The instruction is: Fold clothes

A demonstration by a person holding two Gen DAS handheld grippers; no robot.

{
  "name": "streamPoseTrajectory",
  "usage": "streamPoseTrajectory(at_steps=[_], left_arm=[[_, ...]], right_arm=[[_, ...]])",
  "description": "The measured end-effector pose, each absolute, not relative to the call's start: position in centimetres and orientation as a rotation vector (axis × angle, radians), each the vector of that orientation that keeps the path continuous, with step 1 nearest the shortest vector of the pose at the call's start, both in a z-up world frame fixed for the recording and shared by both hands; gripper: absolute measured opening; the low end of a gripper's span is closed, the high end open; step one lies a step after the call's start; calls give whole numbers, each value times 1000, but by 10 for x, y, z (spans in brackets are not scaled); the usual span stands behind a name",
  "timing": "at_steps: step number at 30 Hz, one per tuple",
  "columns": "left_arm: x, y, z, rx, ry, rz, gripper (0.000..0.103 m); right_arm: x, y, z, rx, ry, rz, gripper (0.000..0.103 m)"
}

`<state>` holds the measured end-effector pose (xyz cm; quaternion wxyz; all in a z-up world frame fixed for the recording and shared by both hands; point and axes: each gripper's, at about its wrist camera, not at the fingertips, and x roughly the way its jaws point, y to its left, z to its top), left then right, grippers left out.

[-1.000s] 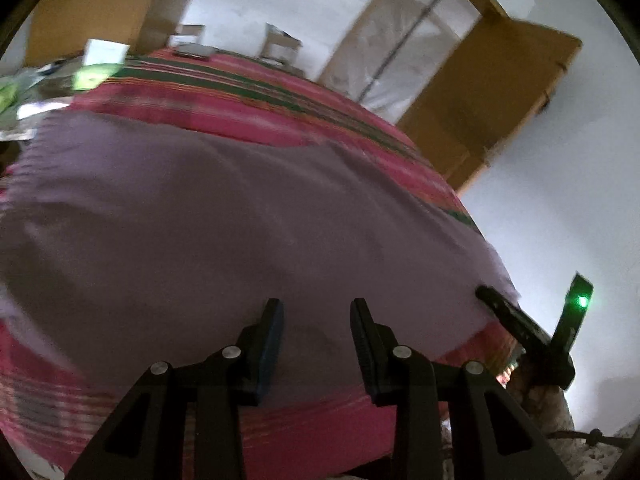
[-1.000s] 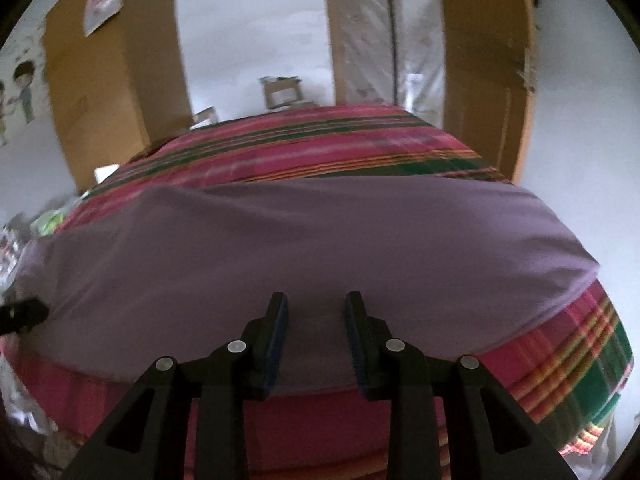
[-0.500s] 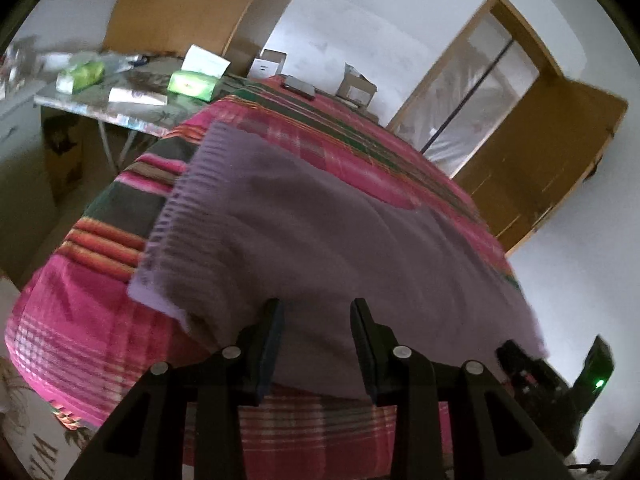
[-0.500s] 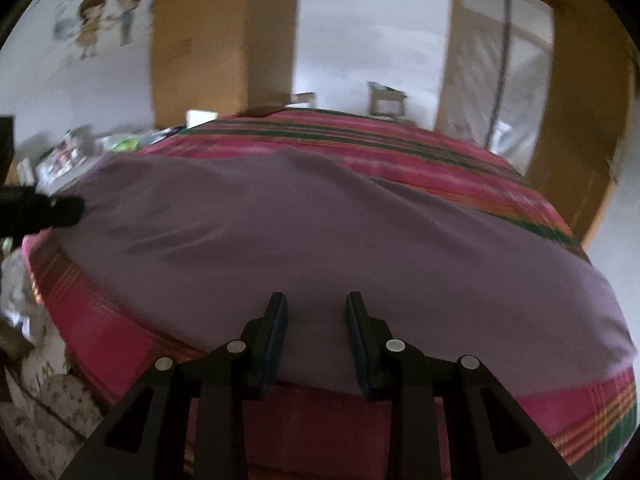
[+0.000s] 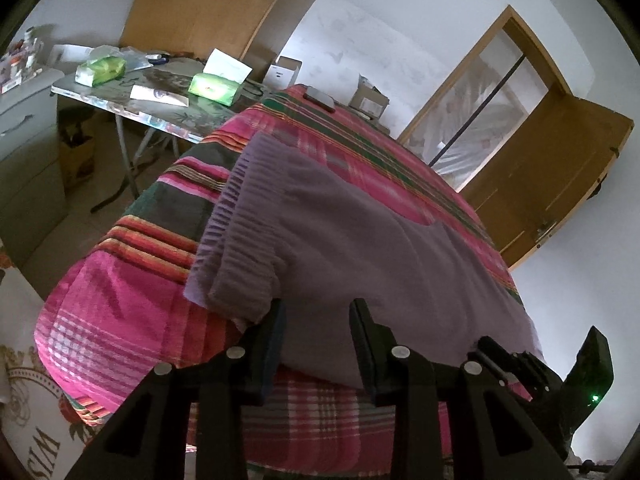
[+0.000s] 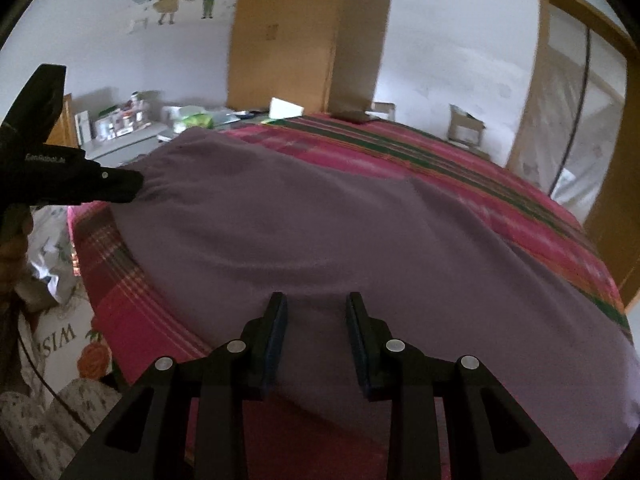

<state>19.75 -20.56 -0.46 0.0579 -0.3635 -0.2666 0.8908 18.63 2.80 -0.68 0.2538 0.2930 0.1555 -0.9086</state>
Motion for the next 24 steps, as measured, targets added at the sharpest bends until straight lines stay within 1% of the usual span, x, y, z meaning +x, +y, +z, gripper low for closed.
streamPoseTrajectory(at_steps=[2,12,14,18,20,24], left_arm=[[199,-208,-5,-1100,-815,2696,28],[205,-219,-4,-1068,-848,2681,28],[205,-222,-3,-1059,-863,2675,25],[206,-226,-1,-1038,-867,2673,25],[206,-227,-1,-1035,-869,2670,23],[209,-233,-1,-966,-885,2692,23]], right_arm=[[184,20,-6,799,425,-2447,31],[178,-16,-4,806,451,-2360,32],[178,-21,-3,805,457,-2346,32],[177,-33,-3,807,468,-2314,32],[177,-42,-3,804,476,-2296,32],[179,-56,0,778,480,-2263,32]])
